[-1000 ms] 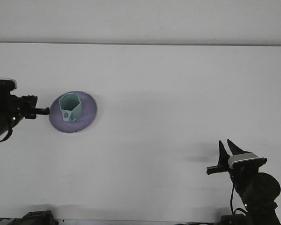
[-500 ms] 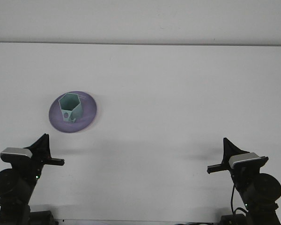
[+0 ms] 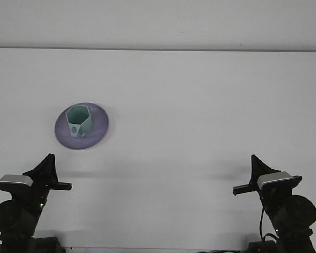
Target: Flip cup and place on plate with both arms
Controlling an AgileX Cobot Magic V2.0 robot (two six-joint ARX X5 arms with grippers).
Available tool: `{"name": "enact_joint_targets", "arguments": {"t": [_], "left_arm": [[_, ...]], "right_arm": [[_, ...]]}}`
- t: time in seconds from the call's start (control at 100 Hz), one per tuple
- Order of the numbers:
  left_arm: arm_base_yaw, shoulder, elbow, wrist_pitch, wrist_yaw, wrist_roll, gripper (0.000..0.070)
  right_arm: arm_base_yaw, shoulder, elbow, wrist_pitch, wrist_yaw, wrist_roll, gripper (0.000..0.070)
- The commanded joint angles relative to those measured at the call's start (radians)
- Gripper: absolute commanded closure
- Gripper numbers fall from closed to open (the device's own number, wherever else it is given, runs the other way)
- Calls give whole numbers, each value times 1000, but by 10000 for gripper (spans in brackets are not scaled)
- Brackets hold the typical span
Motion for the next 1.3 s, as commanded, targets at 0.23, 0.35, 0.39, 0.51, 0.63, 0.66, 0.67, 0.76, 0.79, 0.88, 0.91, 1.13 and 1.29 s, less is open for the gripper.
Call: {"name": "enact_joint_targets", "arguments": {"t": [0.23, 0.35, 0.39, 0.51, 0.63, 0.66, 0.67, 0.76, 0.79, 0.88, 0.91, 1.13, 1.29], "left_arm": [[1, 2, 7, 11, -5, -3, 685], [1, 2, 7, 11, -5, -3, 685], [1, 2, 6, 13, -5, -2, 685], [-1, -37, -9, 27, -6, 5, 685], [-35, -121, -97, 138, -91, 50, 685], [-52, -143, -129, 173, -113, 74, 685], [-58, -150, -140, 185, -118, 83, 685], [-109, -203, -229, 249, -149, 149, 685], [-121, -213, -251, 255, -160, 159, 685], [-136, -219, -304, 260, -164, 170, 685], [-138, -219, -323, 264, -164, 171, 685], [-150, -219, -414, 325, -164, 181, 685], [-150, -219, -424, 324, -164, 189, 685]], "right_arm": [[0, 0, 8, 10, 1, -4, 700], [0, 0, 8, 10, 1, -4, 700], [0, 0, 8, 10, 1, -4, 700], [0, 0, 8, 10, 1, -4, 700], [0, 0, 8, 11, 1, -4, 700], [0, 0, 8, 10, 0, -4, 700], [0, 0, 8, 10, 0, -4, 700], [0, 0, 8, 10, 1, -4, 700], [0, 0, 8, 10, 1, -4, 700], [0, 0, 8, 10, 0, -4, 700], [0, 0, 8, 10, 0, -4, 700], [0, 0, 8, 10, 1, -4, 700], [0, 0, 8, 10, 1, -4, 700]]}}
